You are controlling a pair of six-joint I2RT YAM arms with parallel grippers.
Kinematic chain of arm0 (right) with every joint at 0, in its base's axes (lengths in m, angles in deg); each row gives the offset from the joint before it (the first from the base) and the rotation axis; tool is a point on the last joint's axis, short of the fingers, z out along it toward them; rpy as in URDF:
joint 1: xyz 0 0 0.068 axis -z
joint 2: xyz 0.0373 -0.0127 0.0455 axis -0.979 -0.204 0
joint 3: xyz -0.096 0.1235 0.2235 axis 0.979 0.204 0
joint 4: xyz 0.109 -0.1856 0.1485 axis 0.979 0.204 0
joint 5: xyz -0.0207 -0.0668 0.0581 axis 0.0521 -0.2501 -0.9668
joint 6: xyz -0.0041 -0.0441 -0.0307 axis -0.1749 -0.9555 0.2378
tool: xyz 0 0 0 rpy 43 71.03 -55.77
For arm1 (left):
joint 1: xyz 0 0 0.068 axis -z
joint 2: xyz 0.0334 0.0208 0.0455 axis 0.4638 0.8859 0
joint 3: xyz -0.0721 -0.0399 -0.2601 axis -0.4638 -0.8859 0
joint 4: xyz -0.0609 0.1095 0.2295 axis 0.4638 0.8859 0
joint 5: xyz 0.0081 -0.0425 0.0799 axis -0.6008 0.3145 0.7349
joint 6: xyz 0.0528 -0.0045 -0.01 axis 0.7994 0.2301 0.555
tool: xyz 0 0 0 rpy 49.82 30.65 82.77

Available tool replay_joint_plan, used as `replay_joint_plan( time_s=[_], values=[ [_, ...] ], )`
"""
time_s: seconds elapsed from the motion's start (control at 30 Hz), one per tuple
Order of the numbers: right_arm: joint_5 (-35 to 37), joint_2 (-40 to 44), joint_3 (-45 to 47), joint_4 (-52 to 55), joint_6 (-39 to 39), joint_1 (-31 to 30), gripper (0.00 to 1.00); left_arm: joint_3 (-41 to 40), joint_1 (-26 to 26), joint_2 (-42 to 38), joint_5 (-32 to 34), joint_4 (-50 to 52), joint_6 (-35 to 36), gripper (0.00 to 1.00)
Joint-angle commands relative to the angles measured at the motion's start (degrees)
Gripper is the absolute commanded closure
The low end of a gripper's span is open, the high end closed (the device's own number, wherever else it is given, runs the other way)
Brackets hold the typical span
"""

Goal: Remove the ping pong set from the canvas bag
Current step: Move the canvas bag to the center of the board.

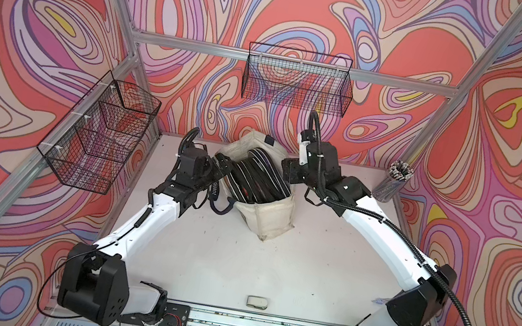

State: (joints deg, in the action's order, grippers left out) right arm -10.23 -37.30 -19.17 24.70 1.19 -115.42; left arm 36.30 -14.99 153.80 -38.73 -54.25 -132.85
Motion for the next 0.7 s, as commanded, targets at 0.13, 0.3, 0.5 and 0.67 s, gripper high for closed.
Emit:
replay_joint_plan(
  time_s=[0.13,0.3,0.5,0.67],
  values=[
    [-11.22,-10.99,-11.17,3.15,-3.36,-1.39,0.29,-4.97,-0.35,-4.99,-1.5,2.34,-0.89,0.09],
    [-13.89,-20.21,-20.16,6.97,-3.72,-1.39,0.33,-6.08,-0.27,-4.97,-2.51,1.1,-1.87,0.13],
    [-15.46,-27.87,-28.48,9.29,-2.39,-0.61,0.35,-7.03,-0.25,-4.01,-2.45,-1.01,-1.72,0.49],
    [-17.34,-30.55,-31.71,9.52,-0.72,1.34,0.35,-7.36,-0.25,-2.35,-2.8,-1.81,-1.85,1.0]
  ],
)
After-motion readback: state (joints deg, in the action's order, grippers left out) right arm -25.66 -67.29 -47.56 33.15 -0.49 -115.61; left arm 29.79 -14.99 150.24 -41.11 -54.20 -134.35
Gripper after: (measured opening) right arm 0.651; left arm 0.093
